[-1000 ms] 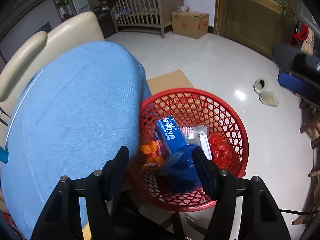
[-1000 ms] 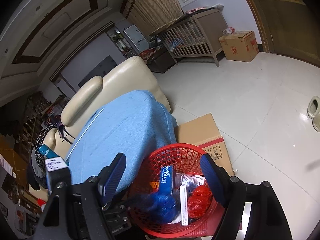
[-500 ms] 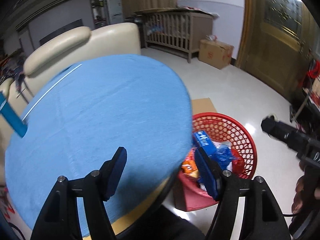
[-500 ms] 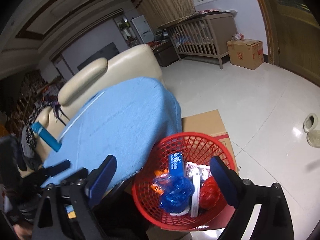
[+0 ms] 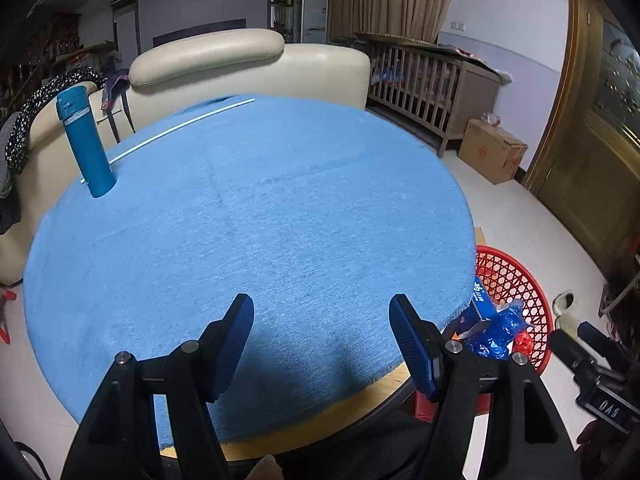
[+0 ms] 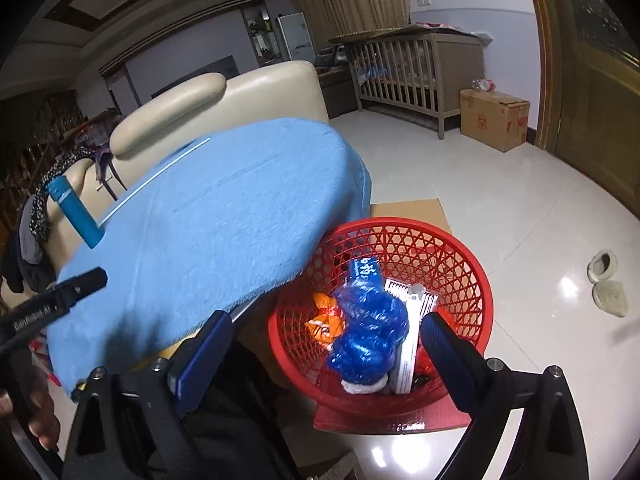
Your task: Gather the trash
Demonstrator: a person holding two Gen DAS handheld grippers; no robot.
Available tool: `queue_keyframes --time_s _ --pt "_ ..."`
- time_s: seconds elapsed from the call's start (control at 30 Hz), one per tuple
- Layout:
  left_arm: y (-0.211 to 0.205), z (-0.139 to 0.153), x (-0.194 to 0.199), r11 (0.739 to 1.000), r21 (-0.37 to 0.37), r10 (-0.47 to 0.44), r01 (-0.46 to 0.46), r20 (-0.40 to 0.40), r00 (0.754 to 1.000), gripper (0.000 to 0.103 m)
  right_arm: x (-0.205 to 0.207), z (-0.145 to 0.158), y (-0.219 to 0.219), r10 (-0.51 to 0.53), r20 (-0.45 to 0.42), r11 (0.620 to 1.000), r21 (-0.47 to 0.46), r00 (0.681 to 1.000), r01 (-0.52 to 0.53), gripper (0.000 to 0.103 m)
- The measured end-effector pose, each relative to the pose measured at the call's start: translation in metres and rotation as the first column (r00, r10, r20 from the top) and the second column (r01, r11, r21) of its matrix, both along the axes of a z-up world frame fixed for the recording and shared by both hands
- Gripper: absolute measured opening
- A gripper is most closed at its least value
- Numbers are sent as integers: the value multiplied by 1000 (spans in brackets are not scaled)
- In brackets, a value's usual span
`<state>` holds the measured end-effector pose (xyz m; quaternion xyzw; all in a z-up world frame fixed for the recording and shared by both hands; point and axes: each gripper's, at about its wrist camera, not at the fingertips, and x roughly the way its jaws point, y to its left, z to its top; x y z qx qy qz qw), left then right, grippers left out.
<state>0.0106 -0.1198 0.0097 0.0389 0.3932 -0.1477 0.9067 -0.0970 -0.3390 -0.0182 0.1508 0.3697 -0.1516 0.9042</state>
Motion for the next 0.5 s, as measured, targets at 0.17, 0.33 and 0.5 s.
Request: queue_keyframes --time_s 0.17,0.33,0.5 --pt "-4 4 -9 999 -4 -34 34 19 999 71 -10 8 12 -43 54 998 -49 998 46 97" --pt "-12 4 -15 998 5 -63 63 33 997 71 -14 17 24 -56 90 992 -104 994 66 99" --pt "-18 3 -21 996 14 -86 85 39 996 71 -14 14 28 -71 76 990 -120 995 79 99"
